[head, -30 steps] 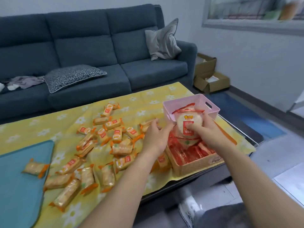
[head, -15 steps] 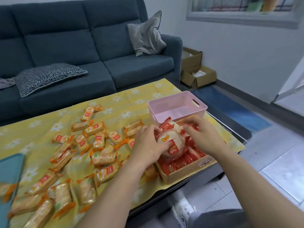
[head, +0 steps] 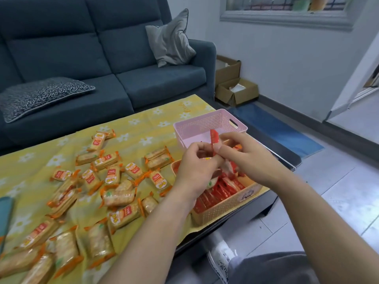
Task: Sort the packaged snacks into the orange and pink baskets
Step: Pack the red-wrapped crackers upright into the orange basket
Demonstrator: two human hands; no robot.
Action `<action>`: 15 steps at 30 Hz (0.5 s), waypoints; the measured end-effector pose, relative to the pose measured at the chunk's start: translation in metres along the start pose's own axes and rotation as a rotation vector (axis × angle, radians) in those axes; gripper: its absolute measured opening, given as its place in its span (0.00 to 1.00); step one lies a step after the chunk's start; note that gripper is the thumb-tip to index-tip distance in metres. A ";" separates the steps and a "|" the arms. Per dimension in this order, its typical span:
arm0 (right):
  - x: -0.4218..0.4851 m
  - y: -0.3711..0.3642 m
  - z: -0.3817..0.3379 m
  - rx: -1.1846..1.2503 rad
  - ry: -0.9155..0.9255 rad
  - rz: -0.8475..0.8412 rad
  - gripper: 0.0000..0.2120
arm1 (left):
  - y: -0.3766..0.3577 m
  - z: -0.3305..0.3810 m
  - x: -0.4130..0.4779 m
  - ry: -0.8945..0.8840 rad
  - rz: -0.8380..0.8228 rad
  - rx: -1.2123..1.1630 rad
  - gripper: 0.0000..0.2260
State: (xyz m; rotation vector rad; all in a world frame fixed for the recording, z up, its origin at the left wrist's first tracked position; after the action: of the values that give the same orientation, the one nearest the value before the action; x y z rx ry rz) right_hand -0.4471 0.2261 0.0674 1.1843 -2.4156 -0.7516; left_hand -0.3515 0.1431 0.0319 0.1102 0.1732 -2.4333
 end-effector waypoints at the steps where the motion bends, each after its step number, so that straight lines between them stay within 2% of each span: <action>1: 0.000 0.005 0.005 0.005 -0.022 0.020 0.14 | -0.005 0.001 -0.001 -0.010 -0.025 0.027 0.13; 5: 0.003 0.025 0.025 -0.049 -0.072 0.126 0.05 | -0.021 0.004 0.000 -0.078 -0.188 0.141 0.13; 6: 0.004 0.032 0.028 -0.065 -0.071 0.170 0.05 | -0.016 0.009 0.002 -0.129 -0.170 0.204 0.12; 9: 0.002 0.054 0.032 -0.106 -0.078 0.290 0.07 | 0.027 0.020 0.014 -0.223 0.121 0.566 0.09; 11: 0.003 0.051 0.039 -0.171 -0.100 0.236 0.08 | 0.048 0.006 0.021 -0.122 0.199 0.739 0.15; 13: 0.005 0.036 0.052 -0.251 -0.143 0.109 0.08 | 0.053 -0.019 0.027 0.008 0.148 0.842 0.27; 15: 0.009 0.021 0.069 -0.326 -0.197 0.007 0.10 | 0.049 -0.033 0.028 0.066 0.102 0.880 0.34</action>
State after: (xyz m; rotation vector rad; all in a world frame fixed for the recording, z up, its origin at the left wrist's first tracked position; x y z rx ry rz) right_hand -0.5008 0.2505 0.0252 1.0115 -2.3257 -1.2557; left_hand -0.3401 0.0935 -0.0085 0.5669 -0.8600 -2.2308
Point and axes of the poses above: each hand's wrist, its own x-axis towards the middle knuckle, its own y-axis out of the back of the hand, z = x × y, the point moved 9 cm from there along x, towards the middle knuckle, and after that the axes turned 1 degree about -z, right-handed, at the moved point
